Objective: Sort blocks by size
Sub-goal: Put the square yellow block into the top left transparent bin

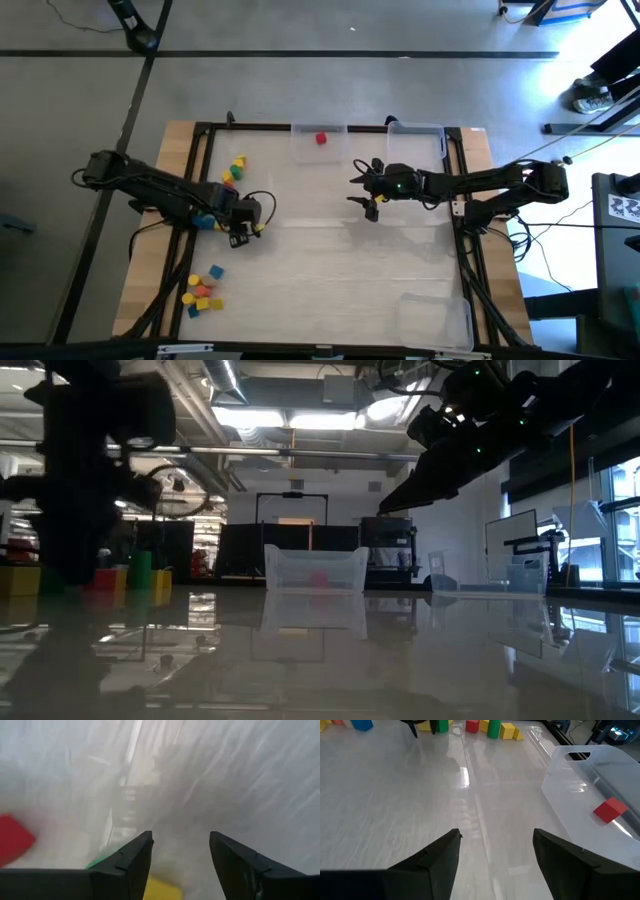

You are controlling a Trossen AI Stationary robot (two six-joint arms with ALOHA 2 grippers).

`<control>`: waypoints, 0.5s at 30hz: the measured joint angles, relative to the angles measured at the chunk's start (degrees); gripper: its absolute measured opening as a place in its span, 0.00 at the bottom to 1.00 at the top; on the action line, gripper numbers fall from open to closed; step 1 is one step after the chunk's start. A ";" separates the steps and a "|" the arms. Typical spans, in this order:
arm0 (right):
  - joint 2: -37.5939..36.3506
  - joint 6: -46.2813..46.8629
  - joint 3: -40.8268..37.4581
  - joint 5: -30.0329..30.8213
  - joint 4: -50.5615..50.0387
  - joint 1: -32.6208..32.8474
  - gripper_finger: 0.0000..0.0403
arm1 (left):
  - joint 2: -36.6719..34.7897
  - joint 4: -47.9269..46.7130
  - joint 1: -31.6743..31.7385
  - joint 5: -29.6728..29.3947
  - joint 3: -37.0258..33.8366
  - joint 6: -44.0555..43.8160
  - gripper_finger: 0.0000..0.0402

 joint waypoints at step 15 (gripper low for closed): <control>0.00 0.04 0.00 0.09 0.03 0.00 0.62 | -2.10 0.45 0.87 -0.19 8.87 7.06 0.48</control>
